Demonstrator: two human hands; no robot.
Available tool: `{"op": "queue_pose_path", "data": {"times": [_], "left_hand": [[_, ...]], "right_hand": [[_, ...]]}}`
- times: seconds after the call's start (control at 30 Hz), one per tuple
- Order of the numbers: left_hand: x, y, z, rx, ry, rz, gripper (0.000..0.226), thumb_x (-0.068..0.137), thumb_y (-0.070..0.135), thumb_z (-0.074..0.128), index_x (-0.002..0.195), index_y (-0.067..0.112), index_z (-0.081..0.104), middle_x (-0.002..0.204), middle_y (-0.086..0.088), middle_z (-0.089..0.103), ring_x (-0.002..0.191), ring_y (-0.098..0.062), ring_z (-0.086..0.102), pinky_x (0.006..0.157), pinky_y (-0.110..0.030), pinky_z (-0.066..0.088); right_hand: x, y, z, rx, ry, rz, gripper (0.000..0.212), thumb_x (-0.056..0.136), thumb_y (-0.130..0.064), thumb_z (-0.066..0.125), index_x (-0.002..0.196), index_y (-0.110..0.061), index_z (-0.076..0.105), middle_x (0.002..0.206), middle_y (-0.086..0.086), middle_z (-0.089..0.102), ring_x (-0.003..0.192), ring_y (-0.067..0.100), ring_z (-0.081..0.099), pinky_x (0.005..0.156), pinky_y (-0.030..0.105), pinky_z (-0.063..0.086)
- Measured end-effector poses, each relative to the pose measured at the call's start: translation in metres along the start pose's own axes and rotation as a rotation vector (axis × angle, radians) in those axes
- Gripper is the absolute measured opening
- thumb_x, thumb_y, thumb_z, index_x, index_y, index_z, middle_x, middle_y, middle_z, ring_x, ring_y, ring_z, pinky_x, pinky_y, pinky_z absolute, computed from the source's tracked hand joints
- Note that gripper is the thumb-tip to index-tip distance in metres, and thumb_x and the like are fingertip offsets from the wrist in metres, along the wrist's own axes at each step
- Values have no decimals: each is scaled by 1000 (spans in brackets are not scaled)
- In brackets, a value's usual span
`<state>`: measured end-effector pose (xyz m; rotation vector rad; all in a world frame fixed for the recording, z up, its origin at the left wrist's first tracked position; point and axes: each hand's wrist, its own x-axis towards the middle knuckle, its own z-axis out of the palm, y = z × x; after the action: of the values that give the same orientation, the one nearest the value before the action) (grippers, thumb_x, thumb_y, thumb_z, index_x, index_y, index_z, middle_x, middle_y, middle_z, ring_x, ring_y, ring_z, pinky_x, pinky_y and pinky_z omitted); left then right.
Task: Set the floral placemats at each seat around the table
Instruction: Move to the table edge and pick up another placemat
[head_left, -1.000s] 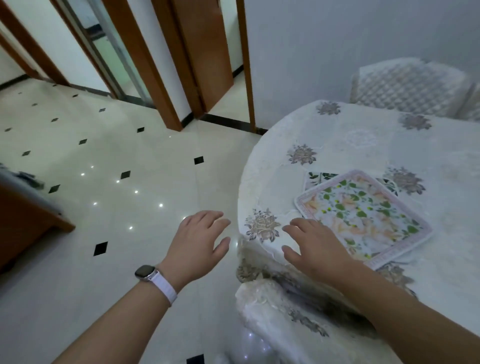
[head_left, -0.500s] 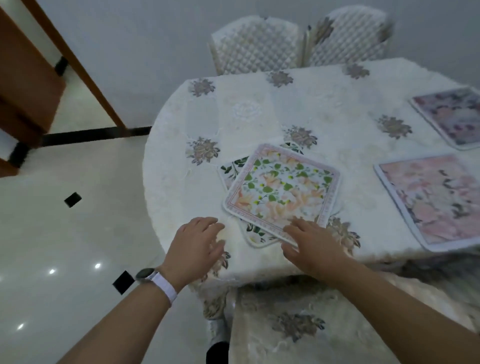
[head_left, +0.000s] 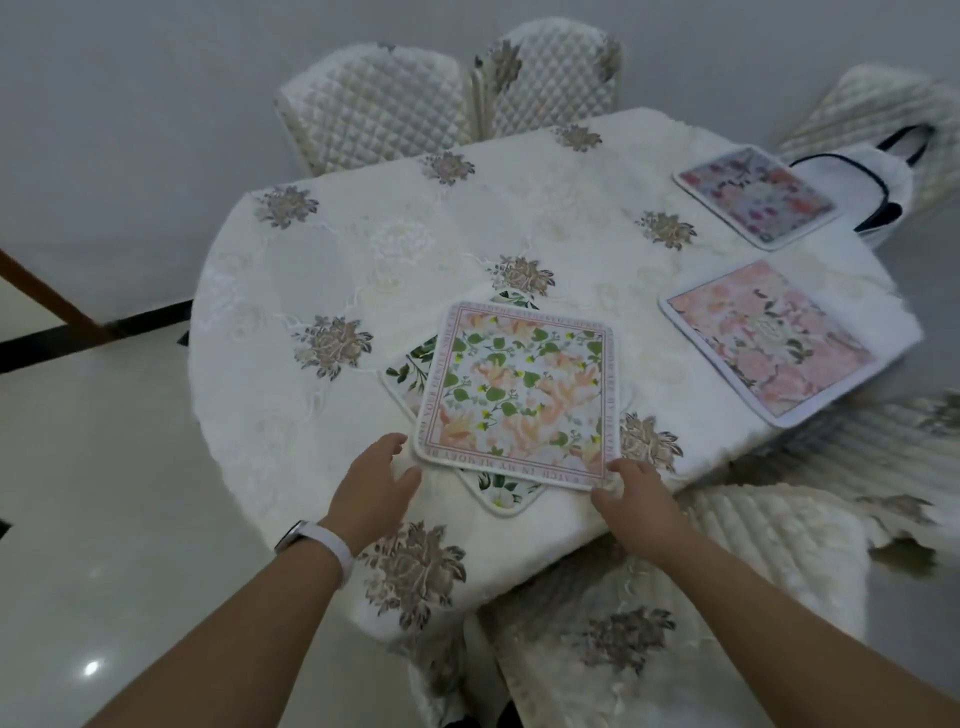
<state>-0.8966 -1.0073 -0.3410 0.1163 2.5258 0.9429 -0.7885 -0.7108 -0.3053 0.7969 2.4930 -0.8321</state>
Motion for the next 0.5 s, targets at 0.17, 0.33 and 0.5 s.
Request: {"op": "queue_pose_path", "data": {"times": [0.17, 0.33, 0.5], "left_hand": [[28, 10, 5, -207, 21, -143, 48, 97, 30, 55, 140, 13, 43, 139, -9, 51, 122, -25, 50, 96, -39, 44], [58, 30, 8, -420, 72, -269, 39, 97, 27, 55, 133, 14, 47, 118, -4, 55, 87, -16, 55, 66, -30, 44], [76, 41, 9, -503, 84, -397, 25, 93, 20, 58, 116, 12, 56, 104, -7, 63, 85, -24, 64, 75, -41, 56]], "right_hand": [[31, 4, -3, 277, 92, 145, 43, 92, -25, 59, 132, -8, 52, 128, 12, 59, 105, 25, 57, 89, 35, 46], [56, -1, -11, 452, 151, 225, 12, 94, -15, 58, 105, -11, 57, 100, 6, 63, 74, 12, 53, 74, 32, 42], [79, -6, -16, 500, 111, 230, 26, 94, -17, 57, 118, -9, 60, 94, -2, 62, 69, 5, 52, 55, 21, 38]]}}
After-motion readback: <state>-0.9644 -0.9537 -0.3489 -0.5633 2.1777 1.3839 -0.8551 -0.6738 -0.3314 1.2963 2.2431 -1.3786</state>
